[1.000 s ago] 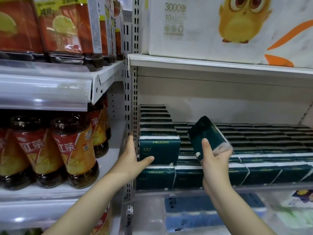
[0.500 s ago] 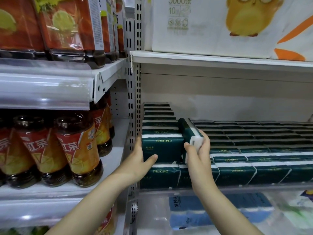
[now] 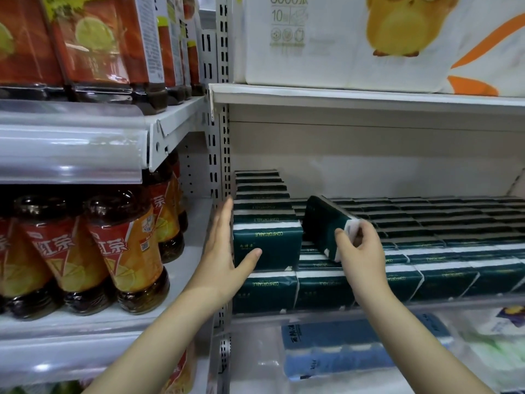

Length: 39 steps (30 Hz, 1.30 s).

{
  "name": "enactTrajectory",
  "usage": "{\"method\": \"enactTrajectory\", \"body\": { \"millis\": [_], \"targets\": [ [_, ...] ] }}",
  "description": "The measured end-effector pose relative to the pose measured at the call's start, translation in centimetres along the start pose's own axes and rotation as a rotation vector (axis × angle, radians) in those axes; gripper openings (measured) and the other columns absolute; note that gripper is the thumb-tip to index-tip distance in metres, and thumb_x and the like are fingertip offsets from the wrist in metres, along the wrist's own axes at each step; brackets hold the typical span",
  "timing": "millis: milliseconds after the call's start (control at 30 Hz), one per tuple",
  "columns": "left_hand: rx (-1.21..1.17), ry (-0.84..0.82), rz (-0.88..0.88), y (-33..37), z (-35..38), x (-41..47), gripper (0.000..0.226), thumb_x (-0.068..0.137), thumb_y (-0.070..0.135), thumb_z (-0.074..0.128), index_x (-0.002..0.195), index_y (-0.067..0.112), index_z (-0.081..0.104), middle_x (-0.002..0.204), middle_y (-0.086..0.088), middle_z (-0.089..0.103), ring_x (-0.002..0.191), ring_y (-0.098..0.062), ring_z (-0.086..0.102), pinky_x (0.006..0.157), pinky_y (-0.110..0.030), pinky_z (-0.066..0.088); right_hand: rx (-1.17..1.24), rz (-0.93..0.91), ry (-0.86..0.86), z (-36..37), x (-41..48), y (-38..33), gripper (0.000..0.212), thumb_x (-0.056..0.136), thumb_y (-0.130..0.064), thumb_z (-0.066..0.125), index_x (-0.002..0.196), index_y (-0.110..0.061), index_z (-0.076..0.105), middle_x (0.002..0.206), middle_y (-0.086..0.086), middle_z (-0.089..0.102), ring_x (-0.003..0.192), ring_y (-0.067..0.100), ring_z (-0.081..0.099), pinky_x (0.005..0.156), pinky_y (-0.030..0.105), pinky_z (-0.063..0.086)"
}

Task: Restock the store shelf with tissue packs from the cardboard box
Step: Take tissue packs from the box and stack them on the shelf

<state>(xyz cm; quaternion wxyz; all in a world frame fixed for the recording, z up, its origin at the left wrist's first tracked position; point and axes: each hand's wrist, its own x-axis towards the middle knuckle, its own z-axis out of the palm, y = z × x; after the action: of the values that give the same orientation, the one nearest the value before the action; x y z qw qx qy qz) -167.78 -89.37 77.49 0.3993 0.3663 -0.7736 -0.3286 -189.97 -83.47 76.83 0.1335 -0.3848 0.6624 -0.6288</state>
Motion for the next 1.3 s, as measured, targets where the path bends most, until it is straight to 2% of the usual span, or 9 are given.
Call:
{"method": "enactTrajectory", "body": {
  "millis": [100,267,367,467,567,767,967,1133,1300],
  "targets": [
    [0.035,-0.025,0.025,-0.1,0.2,-0.1,0.090,0.094,0.034,0.059,0.124,0.075,-0.015,0.153,0.030,-0.006,0.147,-0.001,-0.002,0.121,-0.037,0.010,0.002,0.007,0.016,-1.0,1.7,0.1,0.009,0.096,-0.016,0.055,0.097,-0.024,0.050,0.088,0.001,0.057,0.081,0.017,0.056,0.070,0.026,0.042],
    [0.067,-0.046,0.018,-0.5,0.3,0.2,0.078,0.095,0.031,0.056,0.129,0.068,-0.003,0.155,0.027,-0.003,0.143,0.006,-0.004,0.120,-0.030,0.007,-0.051,0.036,0.017,-0.8,5.0,0.3,0.031,0.096,-0.007,0.054,0.127,-0.010,0.049,0.109,0.002,0.055,0.102,0.019,0.053,0.081,0.022,0.038],
    [0.103,-0.057,0.012,-0.7,0.3,0.3,0.065,0.097,0.031,0.053,0.126,0.068,0.008,0.160,0.019,0.000,0.142,0.007,-0.006,0.114,-0.022,0.005,-0.084,0.048,-0.045,0.3,7.8,0.8,0.040,0.096,-0.002,0.054,0.135,-0.009,0.046,0.118,0.008,0.056,0.113,0.024,0.055,0.095,0.029,0.044],
    [0.093,-0.055,0.015,-0.8,0.3,0.3,0.062,0.098,0.030,0.052,0.125,0.069,0.012,0.159,0.021,0.001,0.143,0.006,-0.006,0.115,-0.023,0.006,-0.156,0.066,-0.115,1.3,10.4,0.9,0.045,0.098,-0.005,0.052,0.142,-0.011,0.042,0.126,0.007,0.055,0.124,0.027,0.051,0.104,0.031,0.041],
    [0.078,-0.053,0.003,-0.8,0.3,0.5,0.060,0.098,0.029,0.051,0.127,0.067,0.015,0.159,0.020,0.003,0.144,0.006,-0.005,0.117,-0.024,0.007,-0.287,-0.006,-0.184,2.2,12.3,1.2,0.053,0.100,-0.012,0.049,0.151,-0.016,0.032,0.149,0.010,0.042,0.135,0.029,0.043,0.109,0.032,0.036],
    [0.080,-0.058,-0.026,-0.7,0.3,0.4,0.057,0.099,0.030,0.050,0.130,0.065,0.017,0.159,0.022,0.003,0.141,0.011,-0.008,0.112,-0.018,0.007,-0.286,0.040,-0.188,4.8,14.3,1.9,0.062,0.102,-0.013,0.046,0.156,-0.022,0.016,0.152,0.018,0.028,0.125,0.032,0.045,0.089,0.025,0.039],
    [0.090,-0.075,-0.027,-0.8,0.3,0.4,0.057,0.099,0.031,0.048,0.127,0.070,0.018,0.160,0.019,0.000,0.138,0.014,-0.013,0.110,-0.019,0.006,-0.136,0.069,-0.271,6.9,13.5,1.8,0.062,0.100,-0.009,0.048,0.153,-0.020,0.017,0.152,0.014,0.034,0.138,0.029,0.037,0.113,0.038,0.034],
    [0.087,-0.089,-0.028,-0.7,0.3,0.5,0.055,0.100,0.032,0.047,0.127,0.070,0.018,0.160,0.020,-0.001,0.137,0.015,-0.013,0.109,-0.018,0.006,-0.211,0.078,-0.509,7.3,13.8,1.6,0.059,0.102,-0.018,0.045,0.153,-0.032,0.021,0.152,0.003,0.038,0.139,0.022,0.036,0.104,0.029,0.030],
    [0.052,-0.085,-0.028,-0.7,0.2,0.4,0.058,0.099,0.031,0.049,0.126,0.071,0.017,0.159,0.023,0.002,0.141,0.012,-0.009,0.113,-0.021,0.008,-0.194,0.105,-0.375,8.2,14.3,1.4,0.064,0.103,-0.022,0.043,0.156,-0.029,0.008,0.161,0.009,0.010,0.145,0.030,0.024,0.115,0.041,0.025]
  ]
}}
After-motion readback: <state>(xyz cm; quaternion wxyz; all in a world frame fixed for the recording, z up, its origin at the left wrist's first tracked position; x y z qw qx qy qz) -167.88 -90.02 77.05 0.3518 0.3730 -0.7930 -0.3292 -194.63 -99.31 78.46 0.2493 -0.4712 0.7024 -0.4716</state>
